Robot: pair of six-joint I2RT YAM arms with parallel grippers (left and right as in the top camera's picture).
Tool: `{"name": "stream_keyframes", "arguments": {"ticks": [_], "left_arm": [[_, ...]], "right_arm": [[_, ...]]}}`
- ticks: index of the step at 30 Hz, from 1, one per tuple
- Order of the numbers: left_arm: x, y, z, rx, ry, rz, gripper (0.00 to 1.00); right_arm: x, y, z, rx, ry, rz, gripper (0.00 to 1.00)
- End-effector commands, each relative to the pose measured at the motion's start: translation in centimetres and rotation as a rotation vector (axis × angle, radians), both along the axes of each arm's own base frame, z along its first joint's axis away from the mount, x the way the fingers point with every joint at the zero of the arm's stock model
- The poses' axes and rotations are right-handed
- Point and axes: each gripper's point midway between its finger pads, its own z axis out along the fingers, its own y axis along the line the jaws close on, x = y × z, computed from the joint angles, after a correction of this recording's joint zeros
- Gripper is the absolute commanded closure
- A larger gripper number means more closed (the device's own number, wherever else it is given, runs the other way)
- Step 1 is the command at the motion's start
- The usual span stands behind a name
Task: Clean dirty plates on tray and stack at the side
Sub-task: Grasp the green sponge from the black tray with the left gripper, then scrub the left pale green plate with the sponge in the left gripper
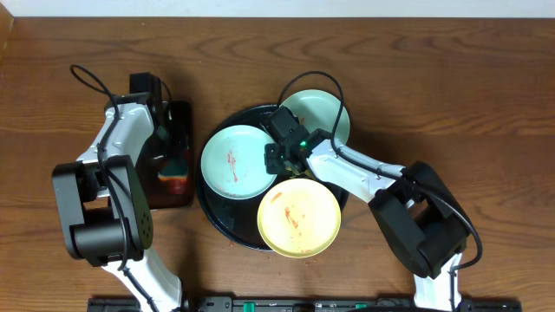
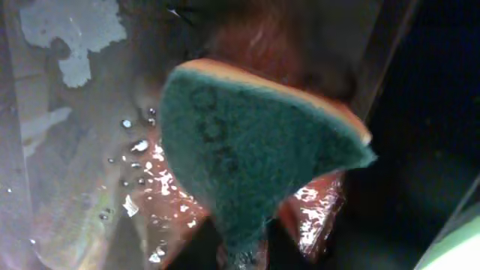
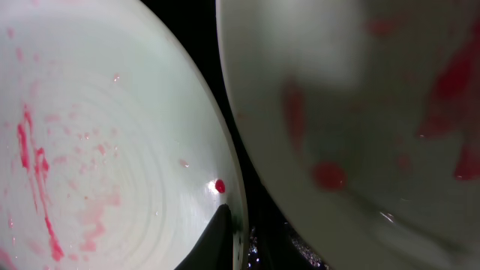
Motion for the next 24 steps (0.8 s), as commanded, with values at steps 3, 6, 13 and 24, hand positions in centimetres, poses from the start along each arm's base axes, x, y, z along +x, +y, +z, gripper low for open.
{"name": "stream_keyframes", "arguments": {"ticks": [3, 6, 13, 24], "left_arm": [[-0.6, -0.3, -0.7, -0.018, 0.031, -0.005, 0.93], [-0.6, -0.2, 0.6, -0.017, 0.029, -0.004, 0.93], [0.6, -0.1, 8.4, -0.004, -0.068, -0.005, 0.93], [-0.8, -5.6, 10.8, -0.217, -0.099, -0.05, 0.93]], "right_arm": [[-0.3, -0.9, -1.6, -0.071, 0.001, 0.002, 0.9], [-0.3, -0.9, -1.6, -0.07, 0.002, 0.002, 0.9], [-0.4, -0.8, -1.6, -0.068, 0.003, 0.002, 0.89], [-0.5, -0.7, -1.6, -0.062, 0.009, 0.006, 0.88]]}}
